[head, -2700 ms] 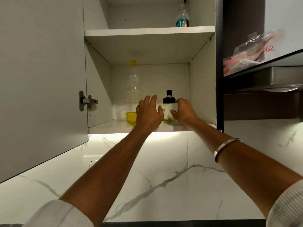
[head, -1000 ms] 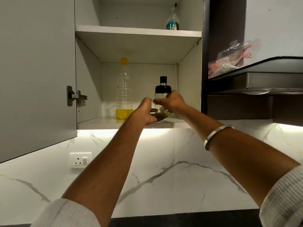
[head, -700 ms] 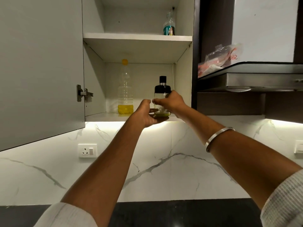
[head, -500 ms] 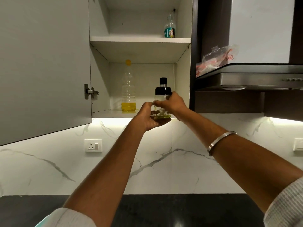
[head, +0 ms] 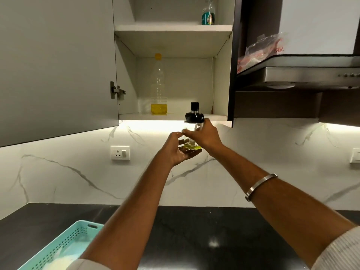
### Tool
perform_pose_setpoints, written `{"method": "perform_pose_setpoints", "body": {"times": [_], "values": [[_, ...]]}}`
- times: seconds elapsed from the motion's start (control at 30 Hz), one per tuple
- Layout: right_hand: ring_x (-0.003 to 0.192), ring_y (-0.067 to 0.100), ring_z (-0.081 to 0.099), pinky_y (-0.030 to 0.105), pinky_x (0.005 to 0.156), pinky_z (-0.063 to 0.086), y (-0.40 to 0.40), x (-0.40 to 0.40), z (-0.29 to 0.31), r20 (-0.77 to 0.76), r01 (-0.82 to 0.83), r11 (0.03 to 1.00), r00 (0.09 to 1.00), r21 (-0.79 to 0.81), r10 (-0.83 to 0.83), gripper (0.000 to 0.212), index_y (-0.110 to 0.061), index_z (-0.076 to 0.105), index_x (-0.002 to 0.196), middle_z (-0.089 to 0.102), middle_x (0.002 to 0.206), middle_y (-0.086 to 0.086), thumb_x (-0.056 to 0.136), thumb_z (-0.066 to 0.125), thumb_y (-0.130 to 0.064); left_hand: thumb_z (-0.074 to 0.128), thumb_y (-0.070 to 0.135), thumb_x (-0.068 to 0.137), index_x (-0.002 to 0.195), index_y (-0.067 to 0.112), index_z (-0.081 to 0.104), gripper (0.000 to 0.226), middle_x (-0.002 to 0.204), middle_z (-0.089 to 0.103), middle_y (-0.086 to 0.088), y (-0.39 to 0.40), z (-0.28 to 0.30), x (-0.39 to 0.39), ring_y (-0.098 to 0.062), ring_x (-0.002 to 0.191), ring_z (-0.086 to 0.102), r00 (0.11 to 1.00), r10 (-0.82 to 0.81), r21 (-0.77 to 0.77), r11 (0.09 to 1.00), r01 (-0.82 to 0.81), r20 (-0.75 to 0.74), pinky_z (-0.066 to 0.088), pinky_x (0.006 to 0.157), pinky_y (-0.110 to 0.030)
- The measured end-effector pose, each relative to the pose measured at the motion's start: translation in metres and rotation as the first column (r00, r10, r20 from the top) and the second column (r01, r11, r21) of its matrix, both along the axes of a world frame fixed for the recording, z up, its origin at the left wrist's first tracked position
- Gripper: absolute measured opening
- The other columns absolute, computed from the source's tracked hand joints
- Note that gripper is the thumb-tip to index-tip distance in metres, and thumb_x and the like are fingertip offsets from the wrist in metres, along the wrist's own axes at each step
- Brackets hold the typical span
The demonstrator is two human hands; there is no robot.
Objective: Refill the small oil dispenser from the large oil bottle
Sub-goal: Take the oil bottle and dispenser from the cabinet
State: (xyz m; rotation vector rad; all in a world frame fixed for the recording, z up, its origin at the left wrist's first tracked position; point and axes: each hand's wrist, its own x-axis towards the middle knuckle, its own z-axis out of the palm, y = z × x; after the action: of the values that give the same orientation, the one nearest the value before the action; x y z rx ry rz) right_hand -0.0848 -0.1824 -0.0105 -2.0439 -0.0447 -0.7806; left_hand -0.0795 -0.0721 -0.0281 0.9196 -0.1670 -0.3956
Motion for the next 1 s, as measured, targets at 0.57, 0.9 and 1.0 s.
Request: {"method": "perform_pose_setpoints", "body": {"times": [0.57, 0.9, 1.0], "values": [[0.106, 0.025, 0.063, 0.021, 0.081, 0.043, 0.015, 0.016, -0.153, -0.139, 0.021, 1.000, 0.990, -0.007, -0.022, 0.070, -0.008, 0.041, 0.133, 0.063, 0.121, 0.010, 0.079, 0.077, -0.034, 0.049, 0.013, 0.091, 0.120, 0.002, 0.053, 0.031, 0.112, 0.061, -0.023, 0.010, -0.141, 0.018, -0.036, 0.095, 0.064, 0.980, 0.043, 0.094, 0.995, -0.025, -0.196, 0.056, 0.067, -0.045], [0.101, 0.026, 0.063, 0.029, 0.080, 0.048, 0.014, 0.029, -0.253, -0.241, 0.009, 0.999, 0.971, 0.043, 0.001, 0.065, -0.007, 0.044, 0.120, 0.064, 0.113, 0.011, 0.073, 0.083, -0.028, 0.045, 0.009, 0.094, 0.100, 0.003, 0.057, 0.015, 0.088, 0.060, -0.016, 0.010, -0.233, 0.036, -0.027, 0.075, 0.063, 0.957, 0.122, 0.295, 0.955, -0.041, -0.261, 0.056, 0.060, -0.038], [0.103, 0.026, 0.063, 0.029, 0.081, 0.049, 0.013, 0.032, -0.281, -0.276, -0.004, 0.998, 0.961, 0.059, 0.020, 0.066, -0.008, 0.043, 0.119, 0.064, 0.115, 0.011, 0.071, 0.084, -0.026, 0.045, 0.010, 0.093, 0.101, 0.011, 0.060, 0.017, 0.085, 0.061, -0.011, 0.011, -0.261, 0.040, -0.023, 0.072, 0.062, 0.960, 0.146, 0.396, 0.917, -0.041, -0.238, 0.052, 0.053, -0.028]]}}
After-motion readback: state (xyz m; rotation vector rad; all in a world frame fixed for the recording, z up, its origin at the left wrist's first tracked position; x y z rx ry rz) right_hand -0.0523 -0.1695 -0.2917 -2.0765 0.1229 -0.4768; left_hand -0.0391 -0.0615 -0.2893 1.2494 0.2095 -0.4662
